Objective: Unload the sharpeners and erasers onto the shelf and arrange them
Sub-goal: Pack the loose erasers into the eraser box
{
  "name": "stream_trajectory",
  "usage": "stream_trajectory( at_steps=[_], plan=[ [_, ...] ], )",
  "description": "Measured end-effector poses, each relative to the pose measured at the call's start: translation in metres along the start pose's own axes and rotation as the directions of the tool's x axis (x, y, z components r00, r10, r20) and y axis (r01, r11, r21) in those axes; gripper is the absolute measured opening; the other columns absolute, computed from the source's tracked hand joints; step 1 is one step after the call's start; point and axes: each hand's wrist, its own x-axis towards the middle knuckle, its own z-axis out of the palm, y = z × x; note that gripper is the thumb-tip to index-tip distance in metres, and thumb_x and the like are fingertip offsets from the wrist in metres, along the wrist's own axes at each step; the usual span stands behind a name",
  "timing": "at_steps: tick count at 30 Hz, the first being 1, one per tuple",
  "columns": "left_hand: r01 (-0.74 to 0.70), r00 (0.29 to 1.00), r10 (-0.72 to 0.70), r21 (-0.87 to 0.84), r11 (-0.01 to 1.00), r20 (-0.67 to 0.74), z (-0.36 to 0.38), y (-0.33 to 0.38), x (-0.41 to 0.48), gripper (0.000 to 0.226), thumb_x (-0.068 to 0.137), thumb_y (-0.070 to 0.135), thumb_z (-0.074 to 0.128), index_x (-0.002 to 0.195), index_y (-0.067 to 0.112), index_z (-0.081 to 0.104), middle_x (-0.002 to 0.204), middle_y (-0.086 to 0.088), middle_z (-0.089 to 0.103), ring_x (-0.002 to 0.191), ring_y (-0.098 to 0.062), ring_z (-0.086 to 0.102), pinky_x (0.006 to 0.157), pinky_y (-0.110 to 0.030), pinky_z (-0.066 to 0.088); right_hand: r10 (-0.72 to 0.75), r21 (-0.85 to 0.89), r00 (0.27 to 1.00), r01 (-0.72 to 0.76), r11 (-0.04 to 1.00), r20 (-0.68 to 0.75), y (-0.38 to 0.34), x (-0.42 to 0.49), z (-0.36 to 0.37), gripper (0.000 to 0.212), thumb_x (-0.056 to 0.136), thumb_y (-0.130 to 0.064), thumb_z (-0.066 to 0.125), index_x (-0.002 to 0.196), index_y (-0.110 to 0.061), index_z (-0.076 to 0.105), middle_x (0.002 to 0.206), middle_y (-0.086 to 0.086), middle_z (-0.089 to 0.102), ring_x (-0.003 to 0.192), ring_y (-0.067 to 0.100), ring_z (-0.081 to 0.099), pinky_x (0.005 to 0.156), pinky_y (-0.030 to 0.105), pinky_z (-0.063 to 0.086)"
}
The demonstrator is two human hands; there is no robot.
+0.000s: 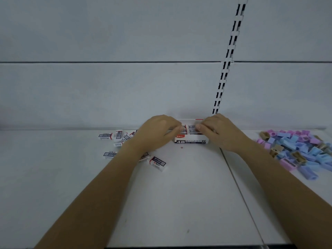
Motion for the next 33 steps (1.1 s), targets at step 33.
stream_trajectory(
  at_steps=[33],
  plan=[
    [0.183,0.960,-0.173,-0.027,0.983,0.218,-0.030,-0.021,-0.039,0.024,0.081,0.013,0.063,0.105,0.016,0.068,0.082,0.008,0.048,0.074,-0.004,0.045,0.062,-0.015,0.031,-0.213,0.110,0.977,0.208,0.972,0.033,-0.082,-0.009,0.015,0.049,0.072,-0.027,0.054,0.120,-0.024,0.058,0.098,-0.006,0.059,0.087,0.009,0.053,0.072,0.024,0.044]
  ],
)
